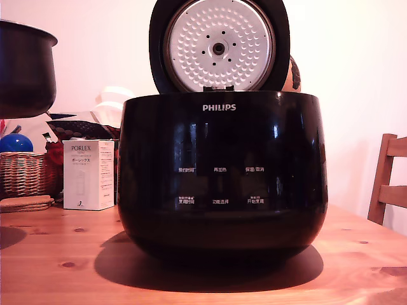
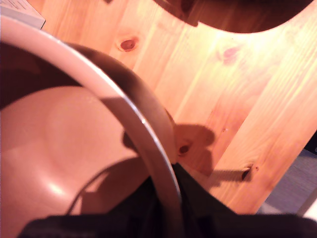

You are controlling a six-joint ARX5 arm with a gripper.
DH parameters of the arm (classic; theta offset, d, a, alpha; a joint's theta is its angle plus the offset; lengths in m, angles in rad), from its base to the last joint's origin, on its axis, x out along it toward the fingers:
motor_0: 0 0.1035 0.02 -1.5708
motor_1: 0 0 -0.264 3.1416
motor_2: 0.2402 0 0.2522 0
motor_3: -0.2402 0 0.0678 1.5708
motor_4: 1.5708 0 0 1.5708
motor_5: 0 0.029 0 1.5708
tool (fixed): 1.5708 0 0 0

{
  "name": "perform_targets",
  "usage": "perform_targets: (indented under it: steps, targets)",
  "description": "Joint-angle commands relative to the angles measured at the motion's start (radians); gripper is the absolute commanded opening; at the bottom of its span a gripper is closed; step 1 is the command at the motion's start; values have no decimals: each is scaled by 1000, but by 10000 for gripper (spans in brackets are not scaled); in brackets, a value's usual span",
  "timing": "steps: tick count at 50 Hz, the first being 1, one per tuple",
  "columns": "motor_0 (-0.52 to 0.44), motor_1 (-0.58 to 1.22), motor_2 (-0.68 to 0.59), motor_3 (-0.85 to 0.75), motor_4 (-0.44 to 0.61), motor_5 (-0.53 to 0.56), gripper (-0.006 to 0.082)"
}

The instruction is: Place the pot you are holding inside the rice cooker

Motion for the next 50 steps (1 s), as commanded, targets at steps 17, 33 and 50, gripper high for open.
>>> perform_targets:
  steps: [17,33,50]
  targets:
    - [-3,-27,21,31,-1,0,-21]
    - [-68,-27,25,59,185,-55,-21]
    - [-210,-27,49,113,270,-60,-21]
